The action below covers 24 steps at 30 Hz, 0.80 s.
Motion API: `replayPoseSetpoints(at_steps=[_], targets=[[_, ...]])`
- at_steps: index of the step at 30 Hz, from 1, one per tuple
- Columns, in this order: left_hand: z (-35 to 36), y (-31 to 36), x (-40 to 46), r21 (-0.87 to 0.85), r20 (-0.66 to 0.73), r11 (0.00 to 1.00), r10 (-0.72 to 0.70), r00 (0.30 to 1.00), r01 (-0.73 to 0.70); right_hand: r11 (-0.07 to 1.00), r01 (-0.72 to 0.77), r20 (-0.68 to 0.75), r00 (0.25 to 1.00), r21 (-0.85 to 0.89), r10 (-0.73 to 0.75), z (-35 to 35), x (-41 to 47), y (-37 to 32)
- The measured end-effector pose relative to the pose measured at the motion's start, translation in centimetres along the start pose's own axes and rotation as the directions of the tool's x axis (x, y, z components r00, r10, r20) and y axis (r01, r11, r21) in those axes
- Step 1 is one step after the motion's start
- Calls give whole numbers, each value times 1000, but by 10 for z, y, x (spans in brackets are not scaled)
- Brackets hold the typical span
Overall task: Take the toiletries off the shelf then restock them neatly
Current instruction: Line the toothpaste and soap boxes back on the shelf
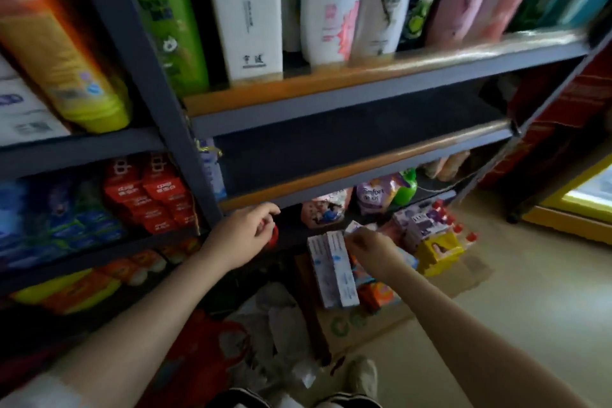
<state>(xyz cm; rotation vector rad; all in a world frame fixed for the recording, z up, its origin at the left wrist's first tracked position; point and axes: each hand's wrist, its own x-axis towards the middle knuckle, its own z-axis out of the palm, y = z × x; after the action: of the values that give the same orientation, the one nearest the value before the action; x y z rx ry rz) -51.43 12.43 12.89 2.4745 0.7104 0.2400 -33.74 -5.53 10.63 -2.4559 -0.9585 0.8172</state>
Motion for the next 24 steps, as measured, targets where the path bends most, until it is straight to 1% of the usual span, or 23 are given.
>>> replayPoseSetpoints(at_steps=[2, 3, 5, 8, 11, 13, 17, 18, 20, 21, 23, 24], targets=[[-5, -3, -4, -3, -118, 996, -89, 989, 89, 984, 176, 70, 982, 5, -176, -1, 29, -28], [-8, -4, -7, -9, -171, 990, -141, 975, 142, 961, 275, 103, 956, 5, -274, 0, 41, -42], [-12, -6, -14, -20, -237, 966, -254, 938, 257, 885, 465, 171, 873, -14, -456, 8, 66, -70], [-12, -13, -23, -13, -273, 925, -369, 888, 380, 735, 670, 276, 729, -100, -627, 31, 104, -111], [-9, -21, -31, -14, -270, 882, -456, 848, 471, 581, 784, 372, 618, -219, -693, 55, 132, -147], [-4, -28, -33, -34, -262, 858, -503, 823, 513, 460, 826, 411, 562, -325, -718, 71, 149, -165], [5, -36, -30, -47, -251, 848, -522, 815, 528, 279, 841, 509, 511, -463, -693, 82, 169, -164], [7, -37, -29, -60, -246, 852, -518, 819, 520, 260, 837, 511, 510, -482, -692, 79, 172, -158], [11, -39, -24, -68, -226, 863, -503, 834, 501, 320, 821, 459, 540, -473, -706, 69, 174, -145], [13, -39, -22, -66, -215, 870, -490, 845, 488, 358, 809, 387, 550, -466, -740, 66, 175, -138], [15, -40, -18, -68, -199, 888, -459, 866, 455, 431, 775, 176, 556, -462, -812, 59, 174, -128], [14, -40, -16, -78, -194, 892, -452, 871, 445, 498, 737, 62, 585, -456, -809, 57, 176, -126]])
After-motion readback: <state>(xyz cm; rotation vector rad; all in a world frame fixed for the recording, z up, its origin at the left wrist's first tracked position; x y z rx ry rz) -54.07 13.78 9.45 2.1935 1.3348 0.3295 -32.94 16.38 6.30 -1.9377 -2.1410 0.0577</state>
